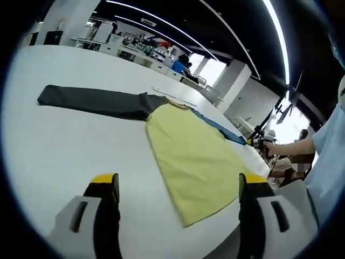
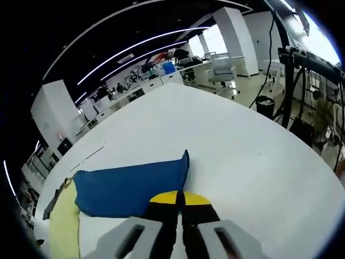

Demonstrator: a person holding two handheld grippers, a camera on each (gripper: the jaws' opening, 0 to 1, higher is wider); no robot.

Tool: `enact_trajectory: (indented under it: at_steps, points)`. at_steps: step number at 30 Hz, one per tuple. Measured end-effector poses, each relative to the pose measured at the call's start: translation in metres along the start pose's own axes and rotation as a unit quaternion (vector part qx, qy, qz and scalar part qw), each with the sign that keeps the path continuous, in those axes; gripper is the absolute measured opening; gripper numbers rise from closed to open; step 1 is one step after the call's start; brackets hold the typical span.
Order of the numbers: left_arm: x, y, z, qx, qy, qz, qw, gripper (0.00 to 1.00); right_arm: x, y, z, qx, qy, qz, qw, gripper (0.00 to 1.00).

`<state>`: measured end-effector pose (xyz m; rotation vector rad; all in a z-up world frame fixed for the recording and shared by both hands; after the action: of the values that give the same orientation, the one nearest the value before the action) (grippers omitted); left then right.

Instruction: Fold the garment on the visible template until the final outline fits inside the template.

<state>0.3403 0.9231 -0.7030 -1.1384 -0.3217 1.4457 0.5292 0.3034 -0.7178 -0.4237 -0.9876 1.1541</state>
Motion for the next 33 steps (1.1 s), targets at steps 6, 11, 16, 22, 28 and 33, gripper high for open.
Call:
enact_trajectory:
  at_steps: [6,11,16,22,28,33]
  points:
    - [-0.004,-0.002,0.0,-0.003,0.007,-0.008,0.9999,0.88,0.013,-0.011,0.002,-0.012,-0.023,-0.007,0.9996,0.0]
    - [-0.01,-0.007,0.002,-0.015,0.026,-0.005,0.9995,0.81,0.049,-0.021,-0.004,-0.004,-0.071,0.027,0.9971,0.0]
    - [-0.015,-0.008,0.003,-0.018,0.029,-0.023,0.9991,0.84,0.092,-0.024,-0.018,0.009,-0.116,0.054,0.9917,0.0]
    - [-0.018,-0.005,0.001,-0.008,0.031,-0.059,0.9977,0.85,0.155,-0.014,-0.035,0.028,-0.179,0.084,0.9798,0.0]
    - [-0.017,-0.011,0.004,-0.024,0.03,-0.059,0.9975,0.84,0.197,-0.004,-0.059,0.044,-0.23,0.089,0.9682,0.0]
    - [-0.017,-0.018,0.007,-0.044,0.029,-0.061,0.9967,0.84,0.232,0.006,-0.073,0.063,-0.256,0.107,0.9585,0.0]
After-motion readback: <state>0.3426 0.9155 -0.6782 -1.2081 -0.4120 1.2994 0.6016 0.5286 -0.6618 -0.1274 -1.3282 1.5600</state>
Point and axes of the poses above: the point that each gripper's makers call its tool centre point, and the gripper's own axes: z roughly backward along the fingers, x roughly to its left, y roughly out of its underside, the point moved 3 cm from there along z, roughly backward along the fingers, and after that the axes turned 8 degrees about -y, right-handed, at the moved point
